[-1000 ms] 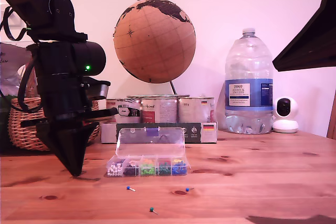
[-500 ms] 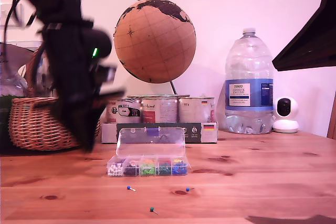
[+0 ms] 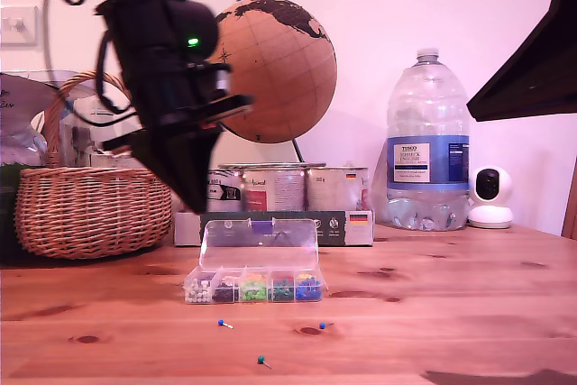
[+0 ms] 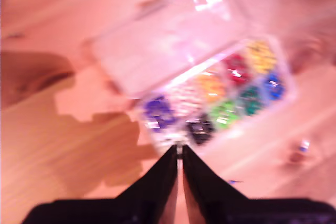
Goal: Sort the loose pins on the table into their correct compartments
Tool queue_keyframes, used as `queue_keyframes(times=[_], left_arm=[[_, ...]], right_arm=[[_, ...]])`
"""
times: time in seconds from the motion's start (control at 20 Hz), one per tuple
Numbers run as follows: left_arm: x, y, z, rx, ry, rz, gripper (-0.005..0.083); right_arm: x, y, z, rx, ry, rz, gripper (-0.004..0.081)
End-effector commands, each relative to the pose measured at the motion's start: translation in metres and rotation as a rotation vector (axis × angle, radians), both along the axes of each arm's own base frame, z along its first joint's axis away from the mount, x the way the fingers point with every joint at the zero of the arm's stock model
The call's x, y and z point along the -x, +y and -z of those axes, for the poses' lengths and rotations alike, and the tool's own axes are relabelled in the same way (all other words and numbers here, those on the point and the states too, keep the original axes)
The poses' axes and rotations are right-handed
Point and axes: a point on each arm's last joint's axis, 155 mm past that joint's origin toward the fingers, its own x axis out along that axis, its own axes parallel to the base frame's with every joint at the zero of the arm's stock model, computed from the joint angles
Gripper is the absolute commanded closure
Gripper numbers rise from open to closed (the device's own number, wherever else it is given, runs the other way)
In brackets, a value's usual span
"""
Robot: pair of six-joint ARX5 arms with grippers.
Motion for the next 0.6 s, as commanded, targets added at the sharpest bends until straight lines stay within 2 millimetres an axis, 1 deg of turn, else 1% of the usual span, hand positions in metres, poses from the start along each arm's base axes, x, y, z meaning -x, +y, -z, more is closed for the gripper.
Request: queue_keyframes(times=[0.0, 0.15, 0.25, 0.55], left_arm=[[0.007, -0.006, 0.014, -0.014, 0.033, 0.017, 0.0795], [0.016, -0.009, 0.022, -0.024, 0.05, 0.032, 0.0795], [0.02, -0.006, 0.027, -0.034, 0.064, 0.034, 0.0795], [0.021, -0.004, 0.033, -0.037, 0.064, 0.031, 0.0795]], right_arm=[[0.0, 0.003, -0.006, -0.008, -0.016, -0.014, 0.078], [0.0, 0.004, -0.008, -0.01, -0.019, -0.016, 0.078], [0.001, 0.005, -0.009, -0.011, -0.021, -0.021, 0.078], [0.002, 0.006, -0.009, -0.01, -0.021, -0.027, 0.078]])
